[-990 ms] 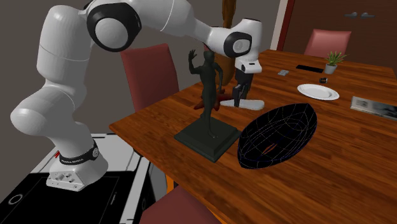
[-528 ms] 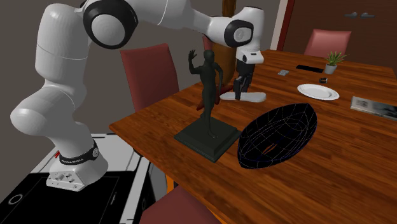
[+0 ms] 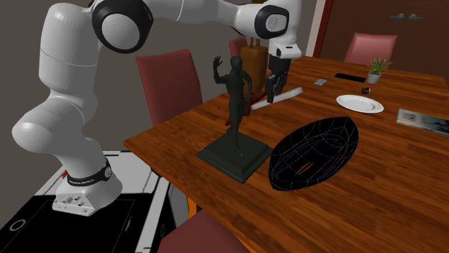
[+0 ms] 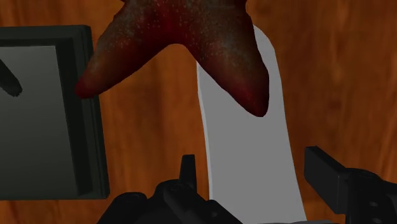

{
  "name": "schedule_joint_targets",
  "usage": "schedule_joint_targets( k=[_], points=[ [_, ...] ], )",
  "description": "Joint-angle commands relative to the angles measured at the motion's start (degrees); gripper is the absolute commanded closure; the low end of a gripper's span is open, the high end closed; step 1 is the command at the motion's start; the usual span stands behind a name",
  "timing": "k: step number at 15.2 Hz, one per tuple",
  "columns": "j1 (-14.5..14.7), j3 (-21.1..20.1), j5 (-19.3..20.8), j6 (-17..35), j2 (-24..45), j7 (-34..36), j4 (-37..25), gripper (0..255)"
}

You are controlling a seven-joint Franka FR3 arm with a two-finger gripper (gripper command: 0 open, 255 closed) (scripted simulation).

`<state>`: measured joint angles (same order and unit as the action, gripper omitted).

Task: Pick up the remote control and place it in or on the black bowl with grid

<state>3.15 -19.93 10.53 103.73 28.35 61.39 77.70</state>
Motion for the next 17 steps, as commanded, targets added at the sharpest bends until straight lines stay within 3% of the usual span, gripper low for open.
schedule_joint_targets(
  k=[1,10,17],
  points=[
    [0.1,-0.1,-0.1,-1.4,-0.2,-0.1,-1.3,255],
    [0.9,-0.2,-0.1,-8.0,0.2,-0.5,-8.3,255],
    [-4.6,1.8,-0.4,-9.8,2.5,-8.4,-12.8,255]
  ],
)
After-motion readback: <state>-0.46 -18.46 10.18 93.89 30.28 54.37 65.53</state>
